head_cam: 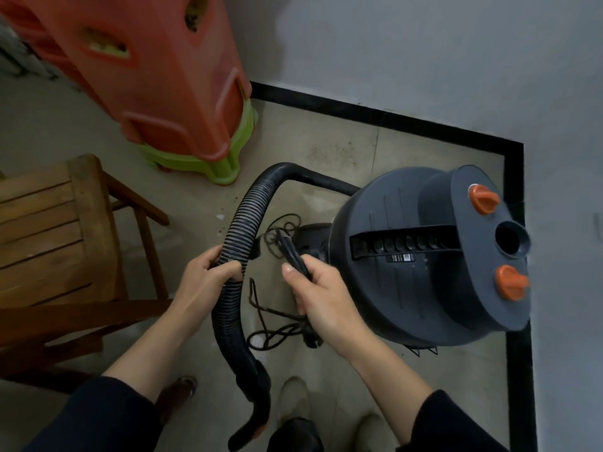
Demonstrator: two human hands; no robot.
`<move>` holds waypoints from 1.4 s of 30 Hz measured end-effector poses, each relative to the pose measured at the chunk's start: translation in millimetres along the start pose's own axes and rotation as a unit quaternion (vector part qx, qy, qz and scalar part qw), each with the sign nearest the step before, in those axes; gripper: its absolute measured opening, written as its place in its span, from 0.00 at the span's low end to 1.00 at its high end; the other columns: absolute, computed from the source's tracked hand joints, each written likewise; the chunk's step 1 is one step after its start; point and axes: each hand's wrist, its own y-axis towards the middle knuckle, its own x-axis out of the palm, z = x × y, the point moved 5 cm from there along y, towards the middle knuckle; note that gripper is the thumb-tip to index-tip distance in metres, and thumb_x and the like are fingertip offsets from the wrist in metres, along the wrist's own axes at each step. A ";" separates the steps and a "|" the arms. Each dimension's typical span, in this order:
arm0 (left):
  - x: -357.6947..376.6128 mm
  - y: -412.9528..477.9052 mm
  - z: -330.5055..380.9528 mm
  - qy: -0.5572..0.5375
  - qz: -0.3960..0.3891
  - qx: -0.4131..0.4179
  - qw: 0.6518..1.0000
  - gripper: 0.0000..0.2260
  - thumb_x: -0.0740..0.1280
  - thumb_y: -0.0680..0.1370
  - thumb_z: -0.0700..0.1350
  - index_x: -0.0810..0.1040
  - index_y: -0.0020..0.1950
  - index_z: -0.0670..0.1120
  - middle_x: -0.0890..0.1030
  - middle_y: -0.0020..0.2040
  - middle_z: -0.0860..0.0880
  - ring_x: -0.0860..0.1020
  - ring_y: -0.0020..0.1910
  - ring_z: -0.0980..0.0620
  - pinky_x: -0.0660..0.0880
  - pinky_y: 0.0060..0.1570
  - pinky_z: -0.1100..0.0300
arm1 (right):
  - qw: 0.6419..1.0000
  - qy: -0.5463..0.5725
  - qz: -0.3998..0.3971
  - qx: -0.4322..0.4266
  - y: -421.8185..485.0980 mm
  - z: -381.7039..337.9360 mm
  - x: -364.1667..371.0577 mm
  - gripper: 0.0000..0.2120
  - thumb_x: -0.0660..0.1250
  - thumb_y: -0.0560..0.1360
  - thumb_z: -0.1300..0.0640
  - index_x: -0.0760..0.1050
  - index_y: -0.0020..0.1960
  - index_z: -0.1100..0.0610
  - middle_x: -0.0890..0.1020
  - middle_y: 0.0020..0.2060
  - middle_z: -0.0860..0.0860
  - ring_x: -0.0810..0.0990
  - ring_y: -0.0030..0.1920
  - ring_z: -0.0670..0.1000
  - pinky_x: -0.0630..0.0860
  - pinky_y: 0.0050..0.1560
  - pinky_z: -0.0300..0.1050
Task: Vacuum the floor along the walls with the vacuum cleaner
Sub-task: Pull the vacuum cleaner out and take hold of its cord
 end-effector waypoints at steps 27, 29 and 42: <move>127.3 -53.4 -22.1 0.030 -0.089 -0.033 0.995 0.11 0.69 0.74 0.36 0.76 0.56 0.45 0.81 0.45 0.48 0.79 0.41 0.53 0.75 0.38 0.64 | 0.862 -0.229 -0.090 0.444 -201.4 142.1 -140.8 0.09 0.66 0.74 0.58 0.68 0.38 0.57 0.64 0.23 0.52 0.63 0.20 0.49 0.58 0.22 0.37; 137.2 -47.5 -27.6 0.038 -0.085 -0.038 0.995 0.13 0.70 0.74 0.35 0.75 0.57 0.45 0.81 0.47 0.48 0.79 0.43 0.53 0.75 0.39 0.64 | 0.869 -0.209 -0.089 0.439 -209.5 145.2 -144.8 0.10 0.67 0.74 0.57 0.67 0.38 0.55 0.64 0.23 0.51 0.62 0.20 0.48 0.58 0.23 0.38; 149.6 -46.0 -45.5 0.165 -0.025 -0.057 0.984 0.21 0.69 0.77 0.37 0.68 0.68 0.43 0.75 0.54 0.49 0.75 0.53 0.49 0.70 0.47 0.58 | 0.939 -0.240 -0.013 0.245 -231.8 156.9 -167.8 0.22 0.61 0.80 0.45 0.61 0.32 0.53 0.62 0.25 0.46 0.61 0.26 0.43 0.57 0.31 0.43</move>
